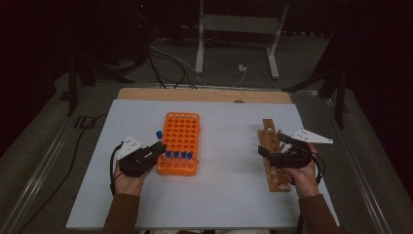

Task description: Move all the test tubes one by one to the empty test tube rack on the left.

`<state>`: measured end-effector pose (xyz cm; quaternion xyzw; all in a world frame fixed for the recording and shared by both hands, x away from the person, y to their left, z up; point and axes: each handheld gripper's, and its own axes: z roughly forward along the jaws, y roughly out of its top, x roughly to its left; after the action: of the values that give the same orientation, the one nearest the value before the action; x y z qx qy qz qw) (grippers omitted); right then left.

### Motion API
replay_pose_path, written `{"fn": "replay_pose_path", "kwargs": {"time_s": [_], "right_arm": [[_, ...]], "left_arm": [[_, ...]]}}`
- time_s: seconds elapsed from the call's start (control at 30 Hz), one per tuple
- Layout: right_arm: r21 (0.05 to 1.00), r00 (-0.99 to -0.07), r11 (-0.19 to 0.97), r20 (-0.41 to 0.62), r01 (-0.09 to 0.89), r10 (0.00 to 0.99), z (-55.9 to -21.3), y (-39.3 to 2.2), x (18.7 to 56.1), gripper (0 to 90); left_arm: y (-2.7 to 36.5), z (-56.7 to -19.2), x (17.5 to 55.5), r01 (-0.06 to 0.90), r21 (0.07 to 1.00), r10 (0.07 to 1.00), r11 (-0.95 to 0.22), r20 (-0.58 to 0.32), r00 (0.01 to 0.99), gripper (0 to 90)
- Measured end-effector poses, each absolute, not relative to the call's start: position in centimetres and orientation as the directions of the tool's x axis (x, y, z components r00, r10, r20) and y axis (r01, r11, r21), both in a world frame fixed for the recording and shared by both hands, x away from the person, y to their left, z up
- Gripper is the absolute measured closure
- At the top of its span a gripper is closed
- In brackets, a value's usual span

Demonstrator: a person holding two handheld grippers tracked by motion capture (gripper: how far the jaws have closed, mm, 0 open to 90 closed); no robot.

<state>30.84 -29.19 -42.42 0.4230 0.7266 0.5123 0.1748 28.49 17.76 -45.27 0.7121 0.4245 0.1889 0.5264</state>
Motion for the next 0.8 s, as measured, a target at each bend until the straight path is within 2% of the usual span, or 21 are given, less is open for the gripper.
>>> {"fn": "replay_pose_path", "kwargs": {"time_s": [0.8], "right_arm": [[0.893, -0.572, 0.103, 0.188, 0.437, 0.799, -42.9, -30.0, 30.5, 0.0]], "left_arm": [[18.2, -46.6, 27.0, 0.431, 0.891, 0.798, -0.143, -0.154, 0.582, 78.0]]}}
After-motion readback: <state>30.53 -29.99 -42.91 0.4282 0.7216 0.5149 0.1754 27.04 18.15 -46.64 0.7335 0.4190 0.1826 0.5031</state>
